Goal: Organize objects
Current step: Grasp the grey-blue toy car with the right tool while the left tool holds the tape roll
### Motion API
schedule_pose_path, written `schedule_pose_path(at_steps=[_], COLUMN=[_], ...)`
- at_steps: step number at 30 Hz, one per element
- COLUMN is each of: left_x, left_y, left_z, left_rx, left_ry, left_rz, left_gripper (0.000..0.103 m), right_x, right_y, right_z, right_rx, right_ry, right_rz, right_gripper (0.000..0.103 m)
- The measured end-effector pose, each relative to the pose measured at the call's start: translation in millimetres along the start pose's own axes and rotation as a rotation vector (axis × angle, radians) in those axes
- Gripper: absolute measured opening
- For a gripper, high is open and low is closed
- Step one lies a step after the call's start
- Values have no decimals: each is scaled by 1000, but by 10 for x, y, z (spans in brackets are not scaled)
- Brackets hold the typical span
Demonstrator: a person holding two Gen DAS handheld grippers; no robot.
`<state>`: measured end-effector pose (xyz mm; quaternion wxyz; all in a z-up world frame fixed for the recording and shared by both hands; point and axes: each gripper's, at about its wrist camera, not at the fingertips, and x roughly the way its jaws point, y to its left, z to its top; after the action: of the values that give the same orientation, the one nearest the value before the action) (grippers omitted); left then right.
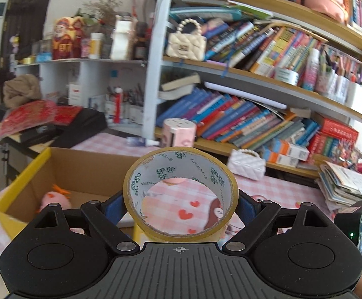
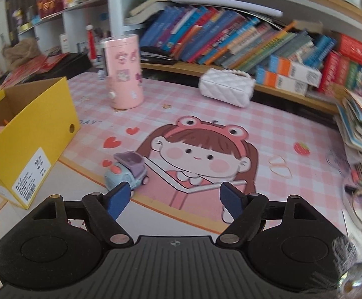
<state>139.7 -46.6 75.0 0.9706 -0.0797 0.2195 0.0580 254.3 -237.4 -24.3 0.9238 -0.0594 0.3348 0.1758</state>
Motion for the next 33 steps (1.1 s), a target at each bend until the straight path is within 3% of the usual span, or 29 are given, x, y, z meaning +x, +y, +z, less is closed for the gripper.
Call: schedule_pose_path(at_steps=[11,15,21,24,27,28,33], left_x=[-157,-180,-209,-224,-227,-229,-245], left_y=[288,355,442,499,557,573,667], left_z=[-32,-40,-60,-76,-89,-89,-112], left_rx=[-33,-40,-48,-58,-65,-67,-65], left_ry=[3,4,9,19,26,27,17], left_rz=[81,92,106,115,119,117,93], left_gripper=[89,89,89,89,89,89,89], right_x=[415,612,916,1032,1055,1048,991], right_y=[252,373,455,446,435,443,452], right_z=[60,107,132,130,121,126,146], right_rx=[-106,-119,-93,-61,-48,-51,-21], right_ry=[11,43,99,130,125,119,123], right_rz=[56,107,102,90,79,81,59], right_gripper=[84,84,83,80,68,57,57])
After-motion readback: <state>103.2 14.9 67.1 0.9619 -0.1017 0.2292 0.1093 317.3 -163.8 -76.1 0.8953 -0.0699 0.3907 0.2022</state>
